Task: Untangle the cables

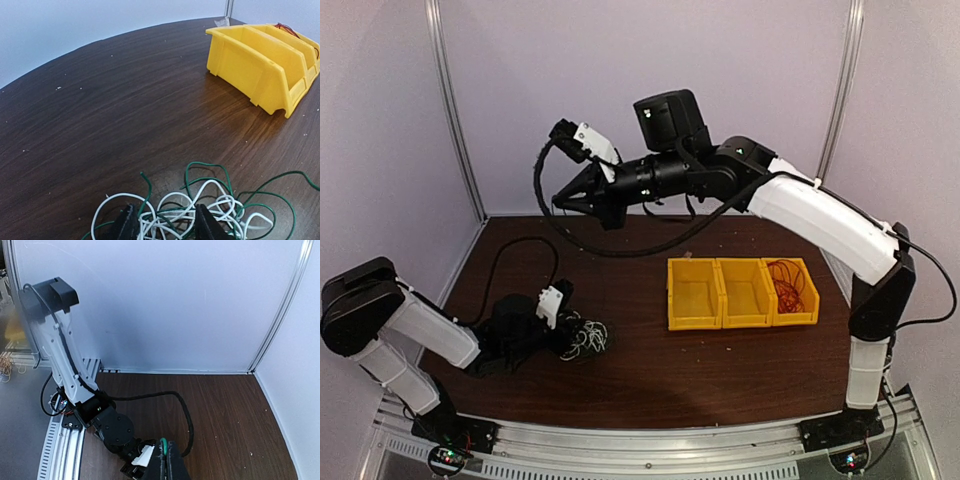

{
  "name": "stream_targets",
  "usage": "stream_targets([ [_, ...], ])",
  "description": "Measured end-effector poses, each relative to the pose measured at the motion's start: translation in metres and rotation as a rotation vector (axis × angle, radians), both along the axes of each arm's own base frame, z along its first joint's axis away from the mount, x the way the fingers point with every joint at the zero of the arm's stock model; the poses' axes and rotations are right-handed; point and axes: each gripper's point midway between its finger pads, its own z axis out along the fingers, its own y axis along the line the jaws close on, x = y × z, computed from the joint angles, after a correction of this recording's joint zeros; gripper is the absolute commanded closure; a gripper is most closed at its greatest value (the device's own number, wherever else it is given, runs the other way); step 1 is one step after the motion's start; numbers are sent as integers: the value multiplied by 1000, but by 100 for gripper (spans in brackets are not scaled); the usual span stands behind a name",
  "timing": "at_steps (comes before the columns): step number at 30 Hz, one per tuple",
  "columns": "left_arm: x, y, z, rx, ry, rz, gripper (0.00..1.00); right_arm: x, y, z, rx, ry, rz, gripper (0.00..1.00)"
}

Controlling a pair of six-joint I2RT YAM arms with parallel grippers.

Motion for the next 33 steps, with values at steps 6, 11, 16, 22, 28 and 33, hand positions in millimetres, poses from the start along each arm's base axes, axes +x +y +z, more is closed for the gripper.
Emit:
stream_targets([
  [6,1,5,1,-29,-20,30,56,13,-38,97,187,-91,-41,100],
  [11,-2,22,-16,0,10,75,53,23,-109,176,336,-178,-114,100],
  [16,4,40,-29,34,31,160,51,13,-148,210,398,-222,-129,100],
  [22,23,62,-36,54,55,298,39,8,-163,220,415,-226,-118,100],
  [28,36,63,-49,81,83,359,30,46,-218,244,462,-255,-240,100],
  [33,43,60,-48,62,85,382,30,54,-255,260,491,-285,-298,100],
])
